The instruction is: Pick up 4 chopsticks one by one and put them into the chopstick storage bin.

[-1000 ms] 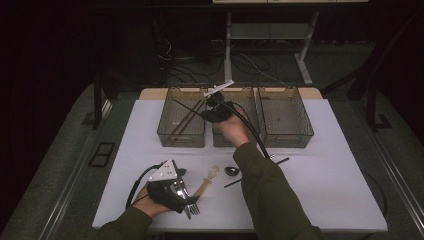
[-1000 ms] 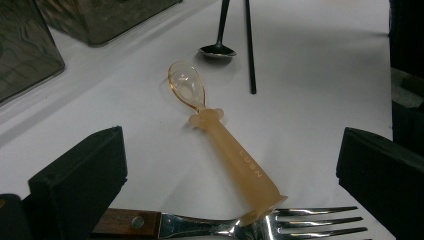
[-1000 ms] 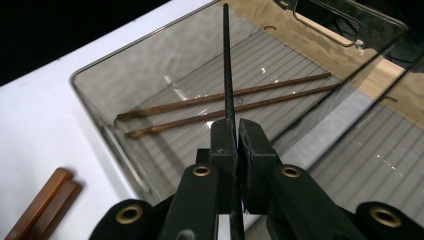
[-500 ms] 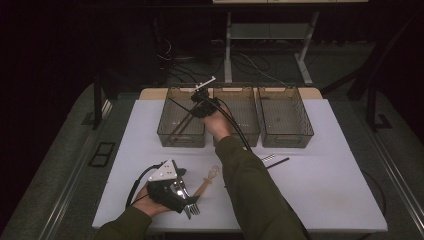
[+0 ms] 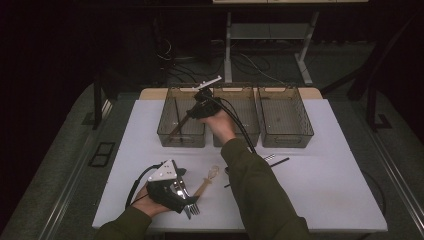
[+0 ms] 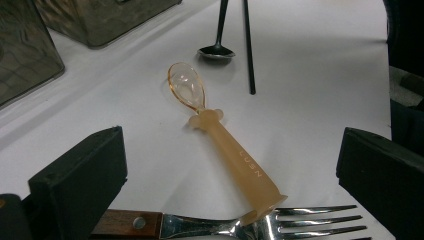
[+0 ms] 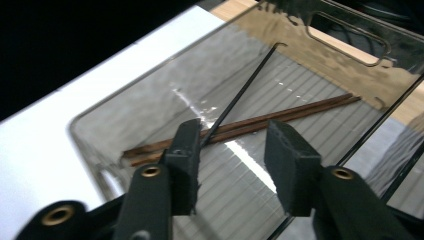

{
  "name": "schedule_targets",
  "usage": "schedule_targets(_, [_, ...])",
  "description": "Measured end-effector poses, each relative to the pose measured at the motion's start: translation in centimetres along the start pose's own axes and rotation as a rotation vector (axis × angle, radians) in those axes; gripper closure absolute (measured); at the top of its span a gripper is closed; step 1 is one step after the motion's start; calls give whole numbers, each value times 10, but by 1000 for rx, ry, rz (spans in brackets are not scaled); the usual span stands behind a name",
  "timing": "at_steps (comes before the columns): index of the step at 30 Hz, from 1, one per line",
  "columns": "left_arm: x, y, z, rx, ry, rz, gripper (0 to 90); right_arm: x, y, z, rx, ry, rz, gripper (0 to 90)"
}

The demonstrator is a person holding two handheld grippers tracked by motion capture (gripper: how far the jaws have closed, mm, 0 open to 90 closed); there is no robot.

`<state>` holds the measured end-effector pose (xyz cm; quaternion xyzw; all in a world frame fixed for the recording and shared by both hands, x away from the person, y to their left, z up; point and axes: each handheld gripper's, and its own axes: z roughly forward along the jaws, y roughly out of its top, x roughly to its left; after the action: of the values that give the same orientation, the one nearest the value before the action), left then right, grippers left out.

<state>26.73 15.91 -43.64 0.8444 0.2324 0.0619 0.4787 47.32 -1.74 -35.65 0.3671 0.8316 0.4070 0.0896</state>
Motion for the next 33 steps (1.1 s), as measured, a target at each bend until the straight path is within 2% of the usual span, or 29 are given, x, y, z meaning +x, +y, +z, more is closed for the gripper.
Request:
schedule_targets(4, [-1,0,0,0,-7,-6,0,-3,-12,-15,-37,55,-30,477])
schedule_targets(7, [-1,0,0,-8,-6,-17,0,-4,-22,-29,-56,75,-51,450])
schedule_targets(14, [-1,0,0,0,-4,-20,0,-10,-46,-59,-70,91,-107,458])
schedule_targets(19, [-1,-1,0,13,-5,-19,0,-14,-63,-79,-59,89,-121,532])
schedule_targets(26, [-1,-1,0,8,1,-29,0,-24,-91,-106,-52,105,-116,702])
schedule_targets(33, [-1,-2,0,13,9,-31,0,-36,-118,-128,-40,78,-131,842])
